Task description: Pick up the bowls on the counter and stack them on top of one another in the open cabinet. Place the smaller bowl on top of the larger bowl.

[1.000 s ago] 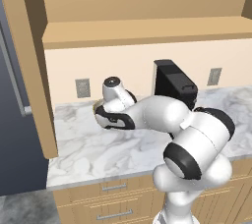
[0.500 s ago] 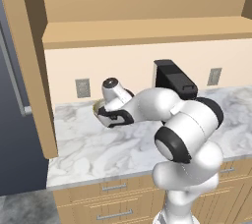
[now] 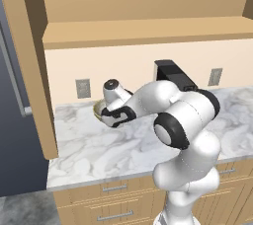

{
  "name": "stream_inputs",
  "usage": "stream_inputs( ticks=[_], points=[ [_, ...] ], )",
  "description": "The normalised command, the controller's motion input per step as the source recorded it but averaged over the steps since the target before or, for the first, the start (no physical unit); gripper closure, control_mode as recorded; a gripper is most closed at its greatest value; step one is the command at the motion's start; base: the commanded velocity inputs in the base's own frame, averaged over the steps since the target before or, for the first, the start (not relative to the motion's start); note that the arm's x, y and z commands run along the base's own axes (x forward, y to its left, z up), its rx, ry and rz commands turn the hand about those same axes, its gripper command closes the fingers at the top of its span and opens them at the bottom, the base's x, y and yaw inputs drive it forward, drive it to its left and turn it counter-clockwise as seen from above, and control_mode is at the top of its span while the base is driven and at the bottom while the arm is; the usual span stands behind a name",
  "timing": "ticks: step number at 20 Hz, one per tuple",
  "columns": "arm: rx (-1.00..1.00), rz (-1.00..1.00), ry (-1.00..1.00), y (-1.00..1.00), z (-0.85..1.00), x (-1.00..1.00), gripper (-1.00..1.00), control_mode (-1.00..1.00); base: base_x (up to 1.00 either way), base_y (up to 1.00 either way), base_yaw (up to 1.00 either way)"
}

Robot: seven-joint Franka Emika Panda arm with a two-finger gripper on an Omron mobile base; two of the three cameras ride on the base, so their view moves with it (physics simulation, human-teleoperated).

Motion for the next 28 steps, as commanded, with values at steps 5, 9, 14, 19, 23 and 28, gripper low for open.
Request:
stream_inputs(
  ticks=[5,9,14,19,23,28],
  points=[
    [0.0,0.0,-0.05,0.14,-0.19,0.01,-1.0,-1.0,0.0,0.0,0.0],
    [0.0,-0.01,-0.03,0.05,-0.17,0.06,-1.0,-1.0,0.0,0.0,0.0],
    [0.0,-0.03,-0.01,0.0,-0.17,0.12,-1.0,-1.0,0.0,0.0,0.0],
    [0.0,-0.03,0.0,0.0,-0.21,0.07,-1.0,-1.0,0.0,0.0,0.0],
    [0.0,-0.03,0.0,0.0,-0.26,0.02,1.0,-1.0,0.0,0.0,0.0],
    [0.0,-0.01,0.02,0.0,-0.1,0.0,1.0,-1.0,0.0,0.0,0.0]
  ],
)
